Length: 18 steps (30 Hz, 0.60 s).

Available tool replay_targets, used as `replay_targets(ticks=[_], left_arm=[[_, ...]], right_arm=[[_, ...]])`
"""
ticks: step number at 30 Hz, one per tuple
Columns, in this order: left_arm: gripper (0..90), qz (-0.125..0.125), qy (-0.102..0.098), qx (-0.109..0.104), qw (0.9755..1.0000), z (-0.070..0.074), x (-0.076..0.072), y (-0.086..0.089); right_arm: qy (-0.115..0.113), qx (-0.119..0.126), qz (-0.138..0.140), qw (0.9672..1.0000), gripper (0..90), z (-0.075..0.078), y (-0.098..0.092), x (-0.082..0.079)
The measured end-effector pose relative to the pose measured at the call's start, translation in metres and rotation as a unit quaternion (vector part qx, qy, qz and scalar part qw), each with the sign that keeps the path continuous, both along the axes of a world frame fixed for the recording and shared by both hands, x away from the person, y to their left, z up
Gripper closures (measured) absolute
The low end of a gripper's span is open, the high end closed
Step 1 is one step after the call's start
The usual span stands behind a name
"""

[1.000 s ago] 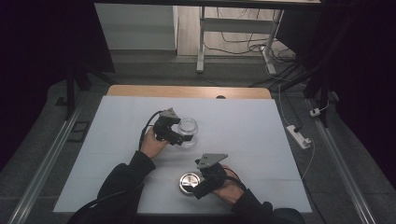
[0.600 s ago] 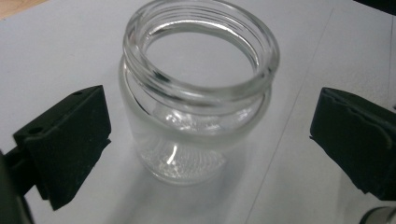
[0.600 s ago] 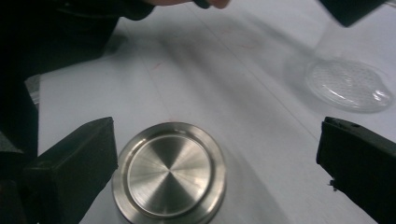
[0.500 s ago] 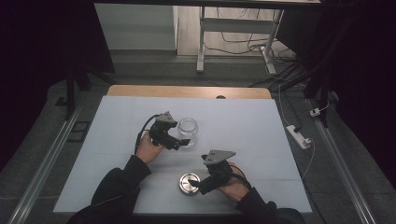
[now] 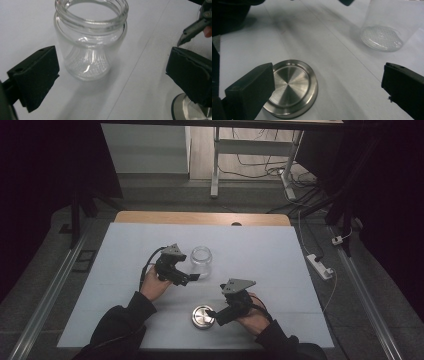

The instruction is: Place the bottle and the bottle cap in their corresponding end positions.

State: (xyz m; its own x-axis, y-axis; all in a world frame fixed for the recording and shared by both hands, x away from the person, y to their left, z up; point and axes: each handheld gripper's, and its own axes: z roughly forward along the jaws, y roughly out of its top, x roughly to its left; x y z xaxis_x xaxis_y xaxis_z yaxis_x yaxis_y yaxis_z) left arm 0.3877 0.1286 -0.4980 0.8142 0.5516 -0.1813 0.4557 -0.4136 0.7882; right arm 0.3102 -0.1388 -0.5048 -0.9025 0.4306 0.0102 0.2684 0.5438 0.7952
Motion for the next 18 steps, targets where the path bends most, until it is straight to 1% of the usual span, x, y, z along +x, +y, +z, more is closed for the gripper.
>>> replay_targets(ticks=[5,8,12,18], left_arm=[[0.0,-0.003,0.01,0.007,0.9999,-0.001,-0.007,0.001],[0.0,-0.003,0.01,0.017,0.9998,0.0,-0.012,0.0],[0.0,0.0,0.015,0.021,0.9997,0.001,-0.02,0.002],[0.0,0.007,0.02,0.031,0.9993,0.001,-0.03,0.005]], right_arm=[[0.002,-0.007,-0.008,0.9999,0.0,0.0,-0.004,0.003],[0.002,-0.011,-0.012,0.9999,0.0,0.0,-0.006,0.005],[0.005,-0.015,-0.021,0.9997,0.0,0.0,-0.009,0.007],[0.004,-0.017,-0.031,0.9994,0.0,0.001,-0.013,0.01]])
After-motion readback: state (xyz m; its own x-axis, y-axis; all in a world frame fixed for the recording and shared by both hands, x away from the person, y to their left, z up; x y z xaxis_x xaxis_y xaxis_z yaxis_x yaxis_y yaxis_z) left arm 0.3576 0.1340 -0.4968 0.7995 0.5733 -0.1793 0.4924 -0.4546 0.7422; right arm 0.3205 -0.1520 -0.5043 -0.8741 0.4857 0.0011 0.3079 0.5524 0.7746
